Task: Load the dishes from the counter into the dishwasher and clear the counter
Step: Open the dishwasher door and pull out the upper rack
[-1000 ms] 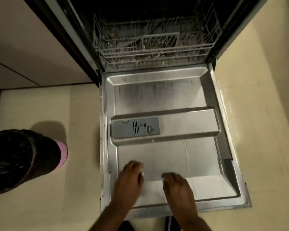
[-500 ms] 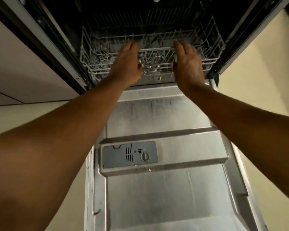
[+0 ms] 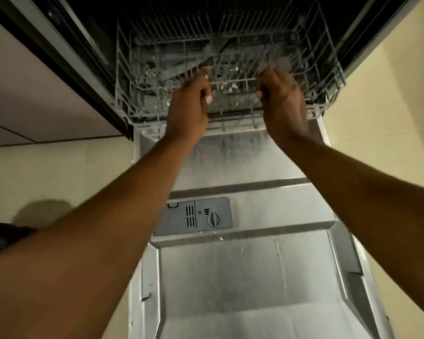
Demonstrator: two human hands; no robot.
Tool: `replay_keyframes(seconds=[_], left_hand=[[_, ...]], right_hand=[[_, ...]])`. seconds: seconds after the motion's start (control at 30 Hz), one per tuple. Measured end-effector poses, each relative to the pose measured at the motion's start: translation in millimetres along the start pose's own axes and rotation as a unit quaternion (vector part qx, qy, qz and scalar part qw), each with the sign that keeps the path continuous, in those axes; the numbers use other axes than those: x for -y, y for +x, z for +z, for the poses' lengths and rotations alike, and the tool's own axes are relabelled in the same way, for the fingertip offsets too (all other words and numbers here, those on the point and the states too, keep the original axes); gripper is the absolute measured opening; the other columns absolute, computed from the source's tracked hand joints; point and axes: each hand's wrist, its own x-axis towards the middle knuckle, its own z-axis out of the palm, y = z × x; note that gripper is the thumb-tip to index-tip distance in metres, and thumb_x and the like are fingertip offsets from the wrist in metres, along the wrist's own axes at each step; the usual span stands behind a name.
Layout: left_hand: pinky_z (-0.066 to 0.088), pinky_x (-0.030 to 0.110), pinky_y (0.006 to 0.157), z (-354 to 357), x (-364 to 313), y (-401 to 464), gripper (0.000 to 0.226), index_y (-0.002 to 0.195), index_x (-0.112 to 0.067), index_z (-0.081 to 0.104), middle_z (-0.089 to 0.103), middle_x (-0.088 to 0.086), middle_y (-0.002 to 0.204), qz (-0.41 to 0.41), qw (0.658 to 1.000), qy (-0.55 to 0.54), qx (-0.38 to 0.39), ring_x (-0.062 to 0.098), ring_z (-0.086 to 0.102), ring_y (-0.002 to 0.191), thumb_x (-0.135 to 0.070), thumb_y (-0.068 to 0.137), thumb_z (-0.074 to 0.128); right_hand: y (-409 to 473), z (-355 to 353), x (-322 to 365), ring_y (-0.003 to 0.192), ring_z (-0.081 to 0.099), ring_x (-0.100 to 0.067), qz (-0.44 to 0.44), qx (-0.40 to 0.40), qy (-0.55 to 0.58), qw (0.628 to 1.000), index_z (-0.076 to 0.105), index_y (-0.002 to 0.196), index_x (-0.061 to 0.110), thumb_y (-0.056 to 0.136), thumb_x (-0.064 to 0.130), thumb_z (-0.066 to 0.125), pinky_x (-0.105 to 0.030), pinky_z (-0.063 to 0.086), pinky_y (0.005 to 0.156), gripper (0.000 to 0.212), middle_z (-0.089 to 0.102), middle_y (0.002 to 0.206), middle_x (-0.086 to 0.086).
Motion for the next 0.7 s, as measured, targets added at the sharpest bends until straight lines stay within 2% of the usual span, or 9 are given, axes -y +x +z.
replay_keyframes(seconds=[0.07,0.2,0.3,0.37,0.53,0.7], left_hand=[[0.028,0.008,0.058,-3,-6,-20,0.015,0.087,-0.008,0.054,0.053,0.001,0.079,-0.003,1.0,-0.012,0.009,0.011,0.046,0.07,0.006,0.086,0.049],[0.036,0.006,0.064,-12,-21,-69,0.008,0.092,-0.009,0.056,0.06,-0.001,0.086,-0.053,0.996,-0.067,0.032,0.007,0.053,0.077,-0.001,0.091,0.055],[0.038,0.007,0.072,-17,-32,-111,0.002,0.094,-0.007,0.058,0.061,-0.003,0.089,-0.094,0.985,-0.135,0.05,0.001,0.056,0.081,-0.007,0.094,0.056],[0.039,0.008,0.076,-23,-39,-137,0.003,0.094,-0.005,0.059,0.06,-0.006,0.089,-0.111,0.977,-0.169,0.068,-0.005,0.055,0.082,-0.007,0.095,0.057],[0.047,0.021,0.078,-31,-63,-201,0.004,0.092,-0.006,0.058,0.062,0.001,0.088,-0.15,0.96,-0.224,0.075,0.011,0.061,0.084,-0.007,0.095,0.057],[0.043,0.014,0.081,-39,-92,-268,0.002,0.096,-0.015,0.058,0.062,-0.002,0.096,-0.187,0.959,-0.201,0.075,0.012,0.06,0.092,-0.017,0.095,0.059]], right_hand=[[-21,-7,7,0.084,0.047,-0.017,0.014,-0.007,0.006,1.0,0.056,0.097,0.011,0.09,0.002,0.044,-0.034,0.045,0.065,0.016,0.053,0.097,-0.005],[-69,-22,23,0.087,0.049,-0.023,0.073,-0.01,0.037,0.997,0.057,0.096,0.011,0.089,0.001,0.048,-0.041,0.047,0.068,0.014,0.054,0.096,-0.005],[-107,-42,38,0.085,0.045,-0.015,0.126,0.007,0.08,0.989,0.055,0.092,0.015,0.09,0.0,0.05,-0.031,0.041,0.065,0.016,0.049,0.094,0.004],[-132,-55,46,0.082,0.044,-0.015,0.121,0.011,0.077,0.99,0.056,0.092,0.013,0.089,-0.003,0.053,-0.031,0.04,0.062,0.017,0.051,0.093,0.002],[-189,-90,60,0.08,0.05,-0.02,0.127,0.049,0.084,0.987,0.057,0.092,0.012,0.093,0.0,0.055,-0.041,0.046,0.06,0.013,0.054,0.092,-0.001],[-247,-122,77,0.083,0.055,-0.021,0.156,0.083,0.089,0.98,0.063,0.097,0.009,0.088,-0.004,0.061,-0.04,0.05,0.063,0.017,0.059,0.095,-0.002]])
